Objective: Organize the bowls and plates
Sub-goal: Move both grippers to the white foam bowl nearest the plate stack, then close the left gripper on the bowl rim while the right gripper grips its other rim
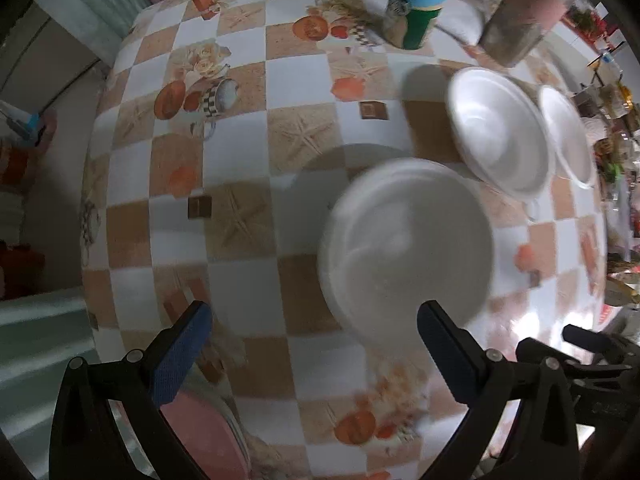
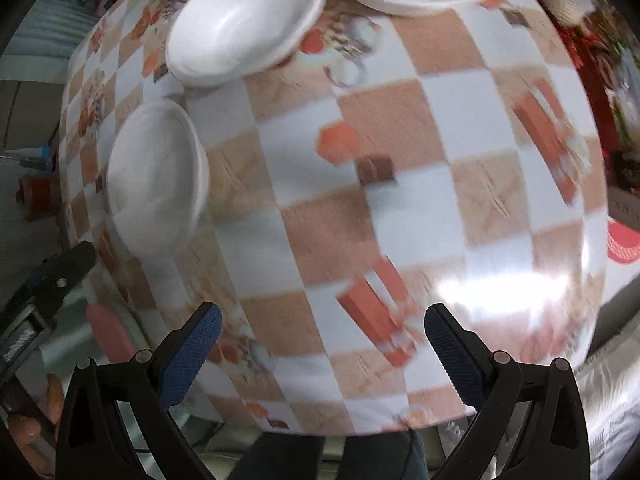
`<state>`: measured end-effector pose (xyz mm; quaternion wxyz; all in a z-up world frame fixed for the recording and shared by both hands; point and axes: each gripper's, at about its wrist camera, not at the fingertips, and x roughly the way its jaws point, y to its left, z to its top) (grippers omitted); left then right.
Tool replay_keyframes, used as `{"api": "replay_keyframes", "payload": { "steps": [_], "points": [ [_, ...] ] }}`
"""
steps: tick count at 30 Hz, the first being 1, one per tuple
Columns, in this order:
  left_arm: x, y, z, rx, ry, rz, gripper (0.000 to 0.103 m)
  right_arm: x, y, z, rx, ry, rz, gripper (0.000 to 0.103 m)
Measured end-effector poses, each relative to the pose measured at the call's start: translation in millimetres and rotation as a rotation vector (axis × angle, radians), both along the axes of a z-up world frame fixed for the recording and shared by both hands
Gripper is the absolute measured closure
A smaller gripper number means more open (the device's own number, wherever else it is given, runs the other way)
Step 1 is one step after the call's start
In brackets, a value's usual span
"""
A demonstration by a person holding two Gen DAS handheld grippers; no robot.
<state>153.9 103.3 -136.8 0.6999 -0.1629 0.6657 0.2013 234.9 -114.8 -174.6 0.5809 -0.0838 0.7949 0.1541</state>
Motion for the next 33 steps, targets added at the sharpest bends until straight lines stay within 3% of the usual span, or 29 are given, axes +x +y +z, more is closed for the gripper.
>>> {"api": "replay_keyframes", "payload": {
  "steps": [5, 11, 33],
  "points": [
    [14.1, 15.4, -27.2, -0.004, 0.048, 0.013, 0.006, 17.7, 36.0, -19.1, 0.024, -0.008, 0.025, 0.001],
    [23.1, 23.3, -48.5, -0.043, 0.087, 0.012, 0.031, 23.7, 63.9, -44.8, -0.009, -0.009, 0.083, 0.001],
    [33.8, 22.9, -64.5, -0.059, 0.088, 0.015, 0.034, 18.5, 91.2, -67.1, -0.021, 0.017, 0.129, 0.001]
  ]
}}
